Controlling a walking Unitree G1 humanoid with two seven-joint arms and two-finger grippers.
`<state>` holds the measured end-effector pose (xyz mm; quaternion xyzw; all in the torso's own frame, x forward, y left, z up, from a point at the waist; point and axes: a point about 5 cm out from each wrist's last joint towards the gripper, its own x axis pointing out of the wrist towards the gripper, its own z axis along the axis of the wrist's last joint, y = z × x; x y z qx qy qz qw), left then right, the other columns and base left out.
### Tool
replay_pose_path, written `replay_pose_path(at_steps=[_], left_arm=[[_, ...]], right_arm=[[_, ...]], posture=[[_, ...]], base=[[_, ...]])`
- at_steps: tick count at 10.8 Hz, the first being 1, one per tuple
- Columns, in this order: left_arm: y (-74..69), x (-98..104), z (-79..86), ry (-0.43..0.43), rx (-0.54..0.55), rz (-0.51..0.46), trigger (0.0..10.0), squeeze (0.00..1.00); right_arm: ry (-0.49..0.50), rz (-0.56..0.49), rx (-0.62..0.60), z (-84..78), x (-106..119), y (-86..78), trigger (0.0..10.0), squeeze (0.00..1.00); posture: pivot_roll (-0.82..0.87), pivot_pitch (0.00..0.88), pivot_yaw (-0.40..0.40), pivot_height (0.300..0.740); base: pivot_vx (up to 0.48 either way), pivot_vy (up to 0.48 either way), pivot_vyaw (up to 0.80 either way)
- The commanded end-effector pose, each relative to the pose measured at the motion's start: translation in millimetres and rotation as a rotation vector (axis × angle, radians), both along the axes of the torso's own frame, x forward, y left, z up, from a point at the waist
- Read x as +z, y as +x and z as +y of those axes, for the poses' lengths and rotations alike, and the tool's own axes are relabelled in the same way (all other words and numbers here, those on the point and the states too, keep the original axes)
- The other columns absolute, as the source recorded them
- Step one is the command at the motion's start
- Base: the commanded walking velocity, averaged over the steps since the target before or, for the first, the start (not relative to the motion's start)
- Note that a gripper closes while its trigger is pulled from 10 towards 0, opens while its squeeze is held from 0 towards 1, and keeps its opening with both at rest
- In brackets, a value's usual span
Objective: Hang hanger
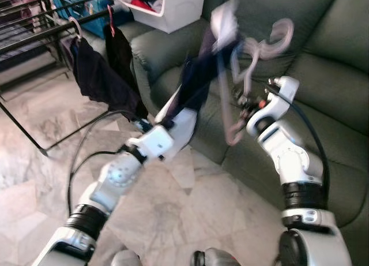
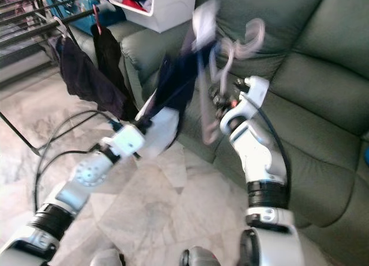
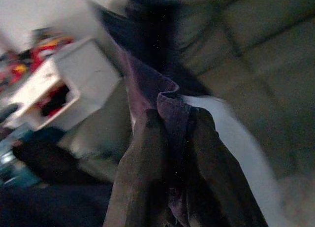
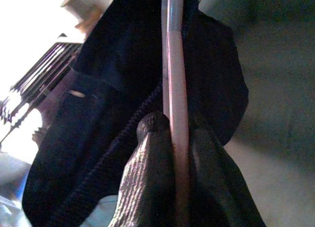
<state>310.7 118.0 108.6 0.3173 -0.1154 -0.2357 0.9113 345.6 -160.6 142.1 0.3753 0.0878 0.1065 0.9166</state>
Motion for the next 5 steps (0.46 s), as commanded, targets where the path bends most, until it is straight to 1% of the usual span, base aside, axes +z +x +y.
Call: replay_pose_path(at_steps=[1, 2, 3, 4, 5], left_arm=[[0.8, 10, 4.4, -0.012, 0.029, -0.059, 10.0, 0.00], [-2.0, 16, 5.7, -0.065, 0.046, -0.123, 10.0, 0.00], [-3.3, 19, 4.3, -0.079, 0.038, -0.153, 10.0, 0.00], [-2.2, 28, 1.0, -0.091, 0.023, -0.192, 10.0, 0.00], [0.2, 35, 2.2, -0.113, 0.041, -0.226, 10.0, 0.00]], right_arm=[[0.075, 0.035, -0.100, -18.2, -1, -0.8, 10.0, 0.00], [0.158, 0.105, -0.140, -22.6, -13, -2.9, 10.0, 0.00], [0.216, 0.109, -0.140, -19.3, -13, -2.9, 10.0, 0.00], [0.296, 0.043, 0.057, 14.7, 3, -6.3, 10.0, 0.00], [0.280, 0.070, 0.088, 25.1, -2, -10.7, 10.0, 0.00]], posture=[[-0.09, 0.079, -0.082, 0.740], [-0.09, 0.071, -0.081, 0.740], [-0.09, 0.069, -0.081, 0.740], [-0.09, 0.065, -0.083, 0.740], [-0.08, 0.058, -0.087, 0.740]], base=[[0.000, 0.000, 0.00], [0.000, 0.000, 0.00], [0.000, 0.000, 0.00], [0.000, 0.000, 0.00], [0.000, 0.000, 0.00]])
